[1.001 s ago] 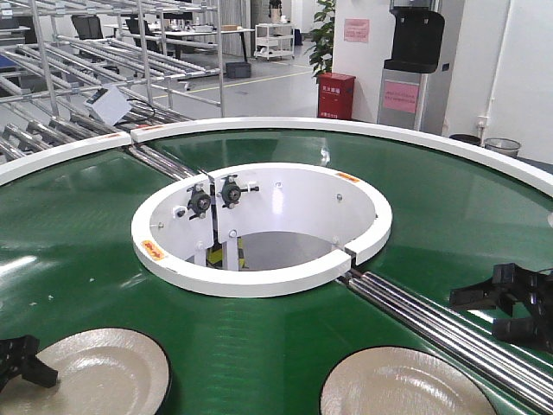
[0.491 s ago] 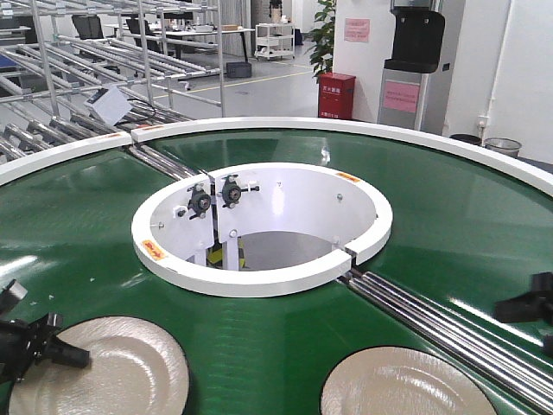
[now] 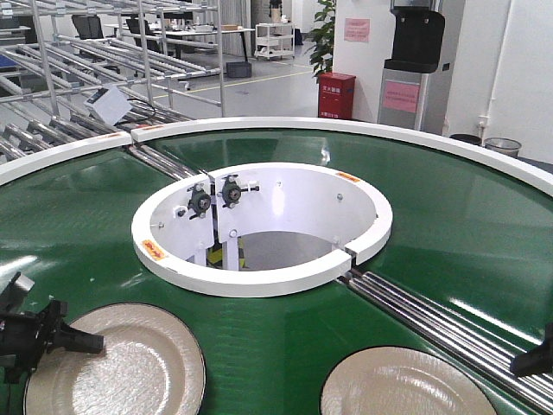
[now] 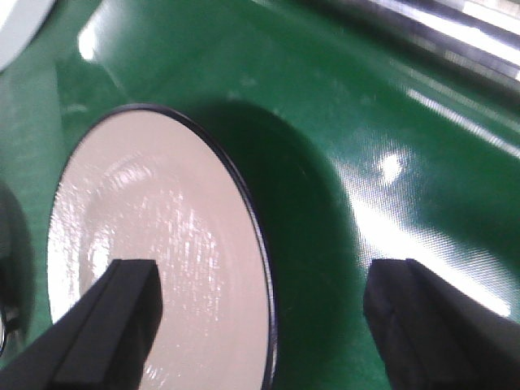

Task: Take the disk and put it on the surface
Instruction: 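Close left and right grippers on the rims of the plates, then lift both plates upright off the conveyor with both grippers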

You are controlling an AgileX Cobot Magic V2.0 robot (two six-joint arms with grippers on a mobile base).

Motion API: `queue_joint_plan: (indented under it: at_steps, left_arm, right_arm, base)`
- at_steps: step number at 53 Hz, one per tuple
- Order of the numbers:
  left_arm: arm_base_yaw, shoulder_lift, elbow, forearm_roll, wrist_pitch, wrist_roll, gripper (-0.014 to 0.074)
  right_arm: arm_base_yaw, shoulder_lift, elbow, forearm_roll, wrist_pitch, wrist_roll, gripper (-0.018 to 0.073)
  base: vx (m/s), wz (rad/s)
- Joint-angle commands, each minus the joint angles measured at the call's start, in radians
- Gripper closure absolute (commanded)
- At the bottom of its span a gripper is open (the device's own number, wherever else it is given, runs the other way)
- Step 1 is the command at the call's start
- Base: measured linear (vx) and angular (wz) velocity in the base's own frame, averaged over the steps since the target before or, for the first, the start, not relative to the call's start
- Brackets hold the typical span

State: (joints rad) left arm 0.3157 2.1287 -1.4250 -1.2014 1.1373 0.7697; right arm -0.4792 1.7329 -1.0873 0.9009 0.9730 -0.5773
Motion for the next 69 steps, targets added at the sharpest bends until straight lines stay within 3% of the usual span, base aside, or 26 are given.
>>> queue_joint_plan:
  at_steps: [1,11,44,52,65,69]
  left_arm:
    - [-0.008,-0.062,-0.019,-0.136,0.057,-0.005,0.0604]
    - [-0.008,-0.062,-0.019,-0.187,0.062,-0.005,0.0604]
    - [-0.008,-0.062,-0.019,-0.19,0.062,-0.015,0.0604]
    - [-0.008,-0.062,-0.019,-0.195,0.062,-0.015,0.0604]
    - [-0.008,-0.062,-0.019,-0.196,0.062,-0.016,0.0604]
    - [-0.008,-0.062,-0.019,-0.196,0.062,-0.016,0.0604]
  right_arm:
    - [0.006,-0.01,-0.03,0.065,0.017,-0.038,-0.0004]
    - [0.029,0.049,-0.03,0.09,0.018,-0.076,-0.0004]
    - [0.181,0.166,-0.03,0.127,-0.019,-0.103,0.0013]
    - [0.193,0.17,-0.03,0.146,-0.028,-0.103,0.0144]
    - [0.197,0.171,-0.03,0.157,-0.024,-0.11,0.0562]
    - [0.197,0.171,-0.03,0.157,-0.015,-0.109,0.0574]
  base:
    - [0.0,0.0]
    - [0.0,0.0]
    - [0.0,0.0]
    - [0.0,0.0]
    - [0.0,0.0]
    - [0.0,0.0]
